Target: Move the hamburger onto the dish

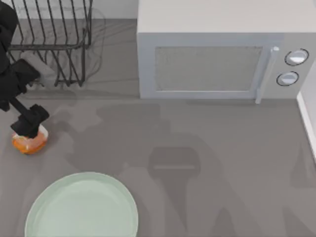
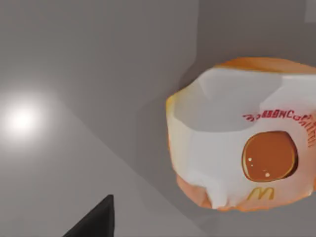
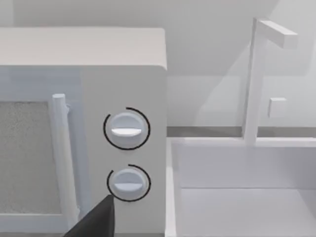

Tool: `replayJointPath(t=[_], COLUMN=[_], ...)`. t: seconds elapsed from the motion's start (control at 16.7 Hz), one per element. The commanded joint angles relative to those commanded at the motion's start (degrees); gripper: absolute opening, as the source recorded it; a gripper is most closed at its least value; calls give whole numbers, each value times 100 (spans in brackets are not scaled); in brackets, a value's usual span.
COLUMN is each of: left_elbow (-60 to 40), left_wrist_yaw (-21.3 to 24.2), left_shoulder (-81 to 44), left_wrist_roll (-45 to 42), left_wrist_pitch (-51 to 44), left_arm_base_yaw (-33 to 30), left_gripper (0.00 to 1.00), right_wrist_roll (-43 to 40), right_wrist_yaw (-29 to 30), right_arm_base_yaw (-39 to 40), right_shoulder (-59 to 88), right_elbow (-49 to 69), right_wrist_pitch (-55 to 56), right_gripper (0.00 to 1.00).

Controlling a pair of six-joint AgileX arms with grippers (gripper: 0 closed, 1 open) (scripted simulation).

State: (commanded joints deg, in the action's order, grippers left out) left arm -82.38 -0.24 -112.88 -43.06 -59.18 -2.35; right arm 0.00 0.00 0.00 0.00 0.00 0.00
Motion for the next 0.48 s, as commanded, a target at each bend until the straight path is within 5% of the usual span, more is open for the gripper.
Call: replayJointPath(t=[0.48], left_elbow=[363], left_wrist_yaw=[2], left_shoulder=[-286], left_wrist_roll=[-18], left_wrist_pitch=[652], left_arm_base_yaw=[13], left_gripper=[100], right_wrist_roll=[0], right_wrist_yaw=[0], right_arm_base_yaw=[0], right_shoulder=[0], right_elbow=[0], right_wrist_pitch=[0], right_gripper=[100])
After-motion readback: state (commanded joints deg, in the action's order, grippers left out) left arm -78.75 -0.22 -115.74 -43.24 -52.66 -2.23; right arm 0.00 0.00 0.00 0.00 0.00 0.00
